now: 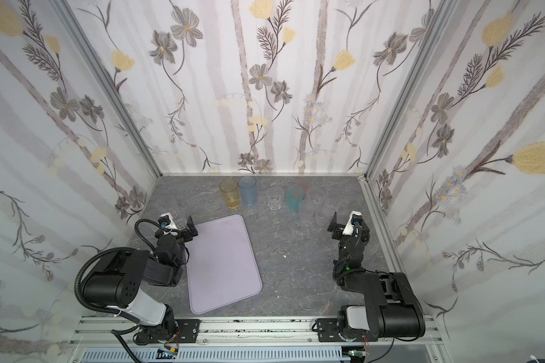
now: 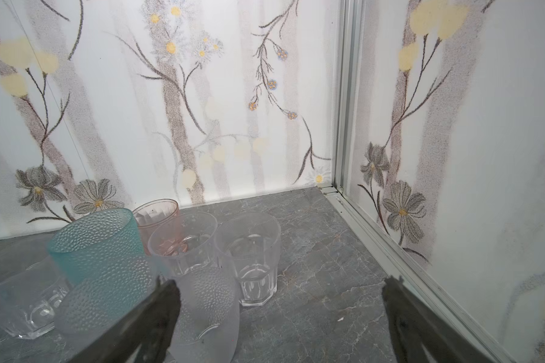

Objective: Place the glasses into the tray

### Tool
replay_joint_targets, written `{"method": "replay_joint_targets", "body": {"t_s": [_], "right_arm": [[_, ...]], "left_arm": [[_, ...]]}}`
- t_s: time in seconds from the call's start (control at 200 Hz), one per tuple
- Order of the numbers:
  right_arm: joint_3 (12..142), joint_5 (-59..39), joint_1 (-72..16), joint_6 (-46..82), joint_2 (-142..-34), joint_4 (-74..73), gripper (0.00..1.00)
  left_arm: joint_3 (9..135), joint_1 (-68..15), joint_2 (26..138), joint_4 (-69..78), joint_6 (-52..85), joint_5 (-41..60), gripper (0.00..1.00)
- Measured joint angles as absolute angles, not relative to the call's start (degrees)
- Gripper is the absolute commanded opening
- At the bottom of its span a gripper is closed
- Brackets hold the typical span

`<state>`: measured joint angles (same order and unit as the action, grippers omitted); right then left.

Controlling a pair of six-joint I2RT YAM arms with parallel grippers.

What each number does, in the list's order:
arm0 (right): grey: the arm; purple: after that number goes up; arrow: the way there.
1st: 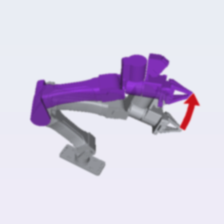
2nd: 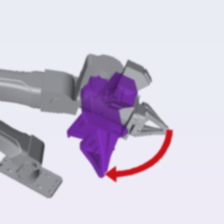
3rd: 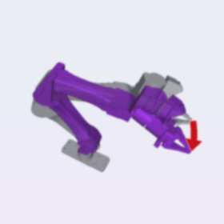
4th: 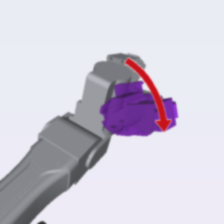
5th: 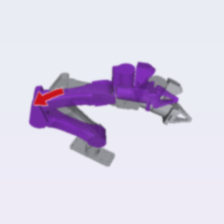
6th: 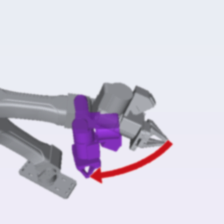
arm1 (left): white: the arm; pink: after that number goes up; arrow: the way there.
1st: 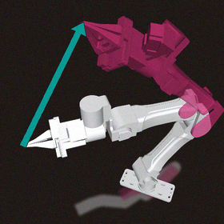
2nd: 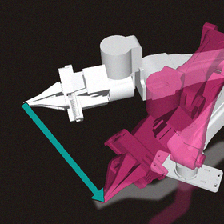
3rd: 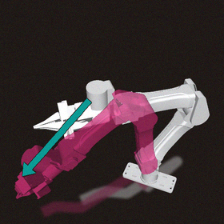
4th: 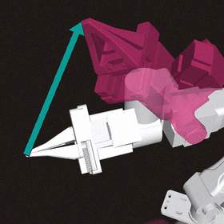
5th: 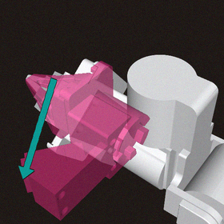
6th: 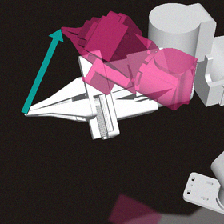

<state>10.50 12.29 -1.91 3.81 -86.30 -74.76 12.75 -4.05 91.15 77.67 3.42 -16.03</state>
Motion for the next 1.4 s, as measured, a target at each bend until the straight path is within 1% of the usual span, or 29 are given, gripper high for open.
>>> {"method": "replay_joint_targets", "body": {"t_s": [1.399], "right_arm": [[10.5,12.3,-2.2,3.8,-86.3,-74.8,1.00]], "left_arm": [[12.8,-3.3,91.1,77.7,3.7,-14.8,1.00]]}}
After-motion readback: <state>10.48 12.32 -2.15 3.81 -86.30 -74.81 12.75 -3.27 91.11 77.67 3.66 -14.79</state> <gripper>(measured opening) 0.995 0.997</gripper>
